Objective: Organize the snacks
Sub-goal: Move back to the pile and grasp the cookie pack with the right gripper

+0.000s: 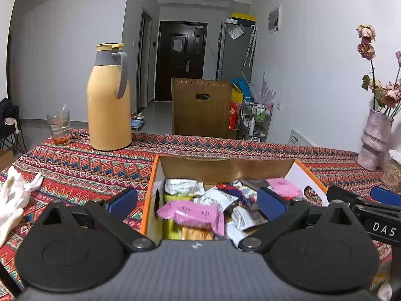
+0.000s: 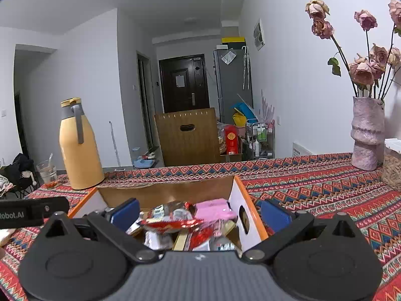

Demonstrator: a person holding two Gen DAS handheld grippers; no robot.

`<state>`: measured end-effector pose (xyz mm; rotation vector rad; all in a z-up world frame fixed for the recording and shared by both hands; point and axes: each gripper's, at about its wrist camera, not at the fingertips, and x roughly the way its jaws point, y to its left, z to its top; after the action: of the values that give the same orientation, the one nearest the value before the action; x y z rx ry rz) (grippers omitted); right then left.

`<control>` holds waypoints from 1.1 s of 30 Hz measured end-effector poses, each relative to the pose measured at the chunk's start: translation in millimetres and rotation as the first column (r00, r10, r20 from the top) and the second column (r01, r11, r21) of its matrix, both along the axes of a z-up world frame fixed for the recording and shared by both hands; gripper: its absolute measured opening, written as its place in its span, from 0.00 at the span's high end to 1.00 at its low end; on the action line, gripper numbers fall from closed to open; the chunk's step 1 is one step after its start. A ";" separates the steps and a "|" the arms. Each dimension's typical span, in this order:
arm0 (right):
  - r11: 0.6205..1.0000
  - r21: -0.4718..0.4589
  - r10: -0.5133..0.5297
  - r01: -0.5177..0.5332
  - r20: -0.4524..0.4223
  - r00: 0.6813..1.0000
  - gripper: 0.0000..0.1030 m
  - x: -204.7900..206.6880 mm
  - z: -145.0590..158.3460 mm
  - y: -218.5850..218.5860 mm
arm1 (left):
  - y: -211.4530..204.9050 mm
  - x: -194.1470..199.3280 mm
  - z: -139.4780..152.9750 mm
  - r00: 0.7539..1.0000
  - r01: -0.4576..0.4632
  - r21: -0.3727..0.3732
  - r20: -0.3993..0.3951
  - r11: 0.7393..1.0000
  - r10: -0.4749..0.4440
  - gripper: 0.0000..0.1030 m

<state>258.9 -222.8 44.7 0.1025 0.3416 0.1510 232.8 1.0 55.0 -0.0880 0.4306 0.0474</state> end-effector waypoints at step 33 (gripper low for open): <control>0.999 -0.039 -0.023 0.010 -0.350 0.936 0.00 -15.7 -65.3 42.8 | 44.5 -55.1 -80.5 0.990 0.010 -0.005 -0.137 1.000 -0.010 0.00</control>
<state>243.2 -180.0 -20.6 0.0959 0.7001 0.1093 177.7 45.5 -25.5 -0.0874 0.5687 0.0426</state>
